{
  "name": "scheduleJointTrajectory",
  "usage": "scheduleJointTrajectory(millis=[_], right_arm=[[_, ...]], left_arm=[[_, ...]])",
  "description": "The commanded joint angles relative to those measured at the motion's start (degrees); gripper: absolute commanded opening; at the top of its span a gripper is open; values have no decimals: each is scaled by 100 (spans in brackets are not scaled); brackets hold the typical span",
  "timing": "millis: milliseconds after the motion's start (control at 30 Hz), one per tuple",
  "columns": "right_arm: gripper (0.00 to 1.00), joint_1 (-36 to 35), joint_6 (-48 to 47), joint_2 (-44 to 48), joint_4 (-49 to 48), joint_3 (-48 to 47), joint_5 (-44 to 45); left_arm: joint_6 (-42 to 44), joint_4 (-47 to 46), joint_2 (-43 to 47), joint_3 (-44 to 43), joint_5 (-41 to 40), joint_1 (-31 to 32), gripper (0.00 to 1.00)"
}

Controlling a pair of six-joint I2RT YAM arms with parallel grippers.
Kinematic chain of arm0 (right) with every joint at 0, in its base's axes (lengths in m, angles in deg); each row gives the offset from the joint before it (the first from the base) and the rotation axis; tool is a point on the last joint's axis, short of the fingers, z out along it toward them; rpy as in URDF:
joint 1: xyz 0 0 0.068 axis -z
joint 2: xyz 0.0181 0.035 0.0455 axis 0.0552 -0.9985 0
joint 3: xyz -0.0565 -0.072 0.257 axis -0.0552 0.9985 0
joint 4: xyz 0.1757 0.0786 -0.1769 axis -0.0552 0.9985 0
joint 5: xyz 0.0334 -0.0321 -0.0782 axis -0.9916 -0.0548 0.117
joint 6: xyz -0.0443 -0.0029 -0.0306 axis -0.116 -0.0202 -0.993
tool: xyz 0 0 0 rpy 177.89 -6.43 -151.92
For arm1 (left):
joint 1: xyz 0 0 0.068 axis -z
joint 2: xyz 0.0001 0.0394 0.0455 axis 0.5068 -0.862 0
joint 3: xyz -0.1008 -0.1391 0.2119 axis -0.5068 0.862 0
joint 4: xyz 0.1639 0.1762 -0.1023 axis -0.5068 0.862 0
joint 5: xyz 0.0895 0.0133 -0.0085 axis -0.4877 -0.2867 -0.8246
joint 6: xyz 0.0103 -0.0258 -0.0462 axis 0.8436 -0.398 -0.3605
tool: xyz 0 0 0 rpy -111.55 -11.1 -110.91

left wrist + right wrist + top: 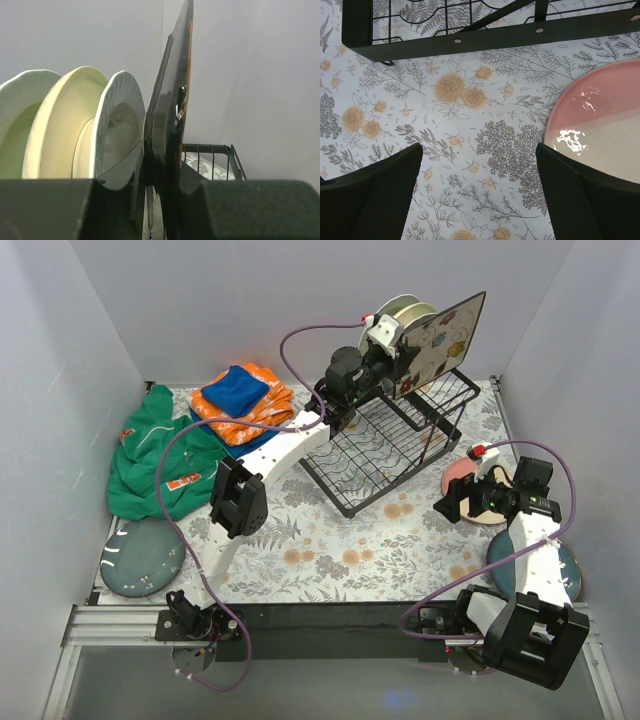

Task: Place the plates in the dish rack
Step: Insert the plate into the dish rack

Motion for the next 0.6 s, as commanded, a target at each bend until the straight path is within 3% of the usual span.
scheduleJointTrajectory(millis=[0,567], right_arm=[[98,35,-54,-12,-174,41,-180],[98,43,-54,-65,-174,23,-172]], left_arm=[[127,-1296,1212,-68,-317,-29,0],[321,-1349,1300,-24,-422,-29,0]])
